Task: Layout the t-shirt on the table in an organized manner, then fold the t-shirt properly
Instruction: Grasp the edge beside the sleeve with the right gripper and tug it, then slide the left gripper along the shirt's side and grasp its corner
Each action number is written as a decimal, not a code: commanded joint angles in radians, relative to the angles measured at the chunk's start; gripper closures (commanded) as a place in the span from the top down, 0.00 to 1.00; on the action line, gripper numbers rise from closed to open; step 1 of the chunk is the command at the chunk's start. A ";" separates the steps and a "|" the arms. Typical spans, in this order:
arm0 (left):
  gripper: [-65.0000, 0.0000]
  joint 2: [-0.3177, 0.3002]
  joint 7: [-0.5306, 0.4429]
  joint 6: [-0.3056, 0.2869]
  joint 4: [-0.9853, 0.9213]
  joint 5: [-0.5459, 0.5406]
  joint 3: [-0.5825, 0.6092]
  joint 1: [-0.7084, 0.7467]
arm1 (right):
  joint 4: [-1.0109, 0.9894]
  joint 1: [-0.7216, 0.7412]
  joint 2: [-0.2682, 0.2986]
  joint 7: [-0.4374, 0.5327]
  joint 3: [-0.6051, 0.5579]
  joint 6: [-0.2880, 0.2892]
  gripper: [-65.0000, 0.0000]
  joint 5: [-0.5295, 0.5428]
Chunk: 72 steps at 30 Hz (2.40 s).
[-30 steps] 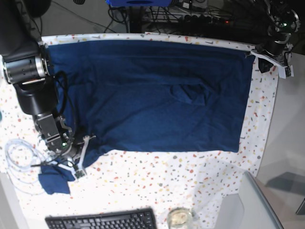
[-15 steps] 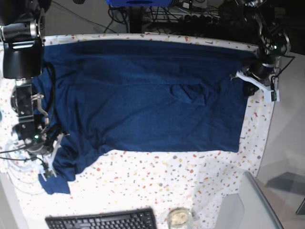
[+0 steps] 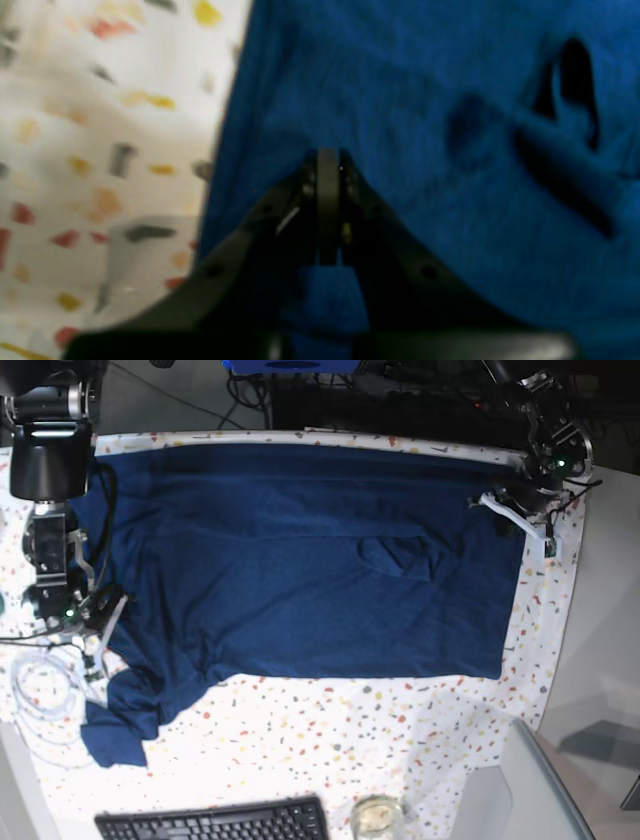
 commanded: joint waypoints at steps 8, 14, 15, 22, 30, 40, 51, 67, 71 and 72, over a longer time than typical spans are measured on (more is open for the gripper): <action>0.00 -0.039 -0.094 0.002 -0.032 -0.013 -0.005 0.050 | -0.099 0.034 0.009 0.097 0.005 -0.004 0.03 -0.006; 0.00 -0.055 -0.095 0.002 -0.033 -0.013 -0.045 0.048 | -0.130 0.062 0.015 0.105 0.005 -0.004 0.03 -0.009; 0.00 -0.056 -0.095 0.002 -0.033 -0.013 -0.051 0.047 | -0.130 0.063 0.015 0.105 0.005 -0.004 0.03 -0.009; 0.00 -0.070 -0.095 0.002 -0.033 -0.013 -0.066 0.048 | -0.133 0.070 0.038 0.105 0.005 -0.004 0.03 -0.009; 0.00 -0.070 -0.095 0.001 -0.027 -0.013 -0.066 0.047 | -0.234 0.085 0.038 0.156 0.005 -0.005 0.03 -0.009; 0.00 -0.070 -0.095 0.001 -0.025 -0.013 -0.068 0.048 | -0.300 0.100 0.073 0.219 0.003 -0.113 0.02 -0.007; 0.00 -0.067 -0.089 0.001 -0.024 -0.013 -0.068 0.041 | -0.275 0.096 0.086 0.220 0.005 -0.113 0.02 -0.006; 0.00 -0.072 0.127 0.001 0.301 -0.186 -0.057 0.058 | 0.035 0.131 0.023 0.105 0.005 -0.111 0.10 0.017; 0.00 -0.098 0.129 0.001 0.288 -0.184 -0.017 0.021 | 0.013 0.166 0.023 0.103 0.005 -0.111 0.28 0.118; 0.00 -0.115 0.129 0.001 0.277 -0.184 0.003 0.016 | 0.015 0.171 0.023 0.102 0.005 -0.111 0.32 0.146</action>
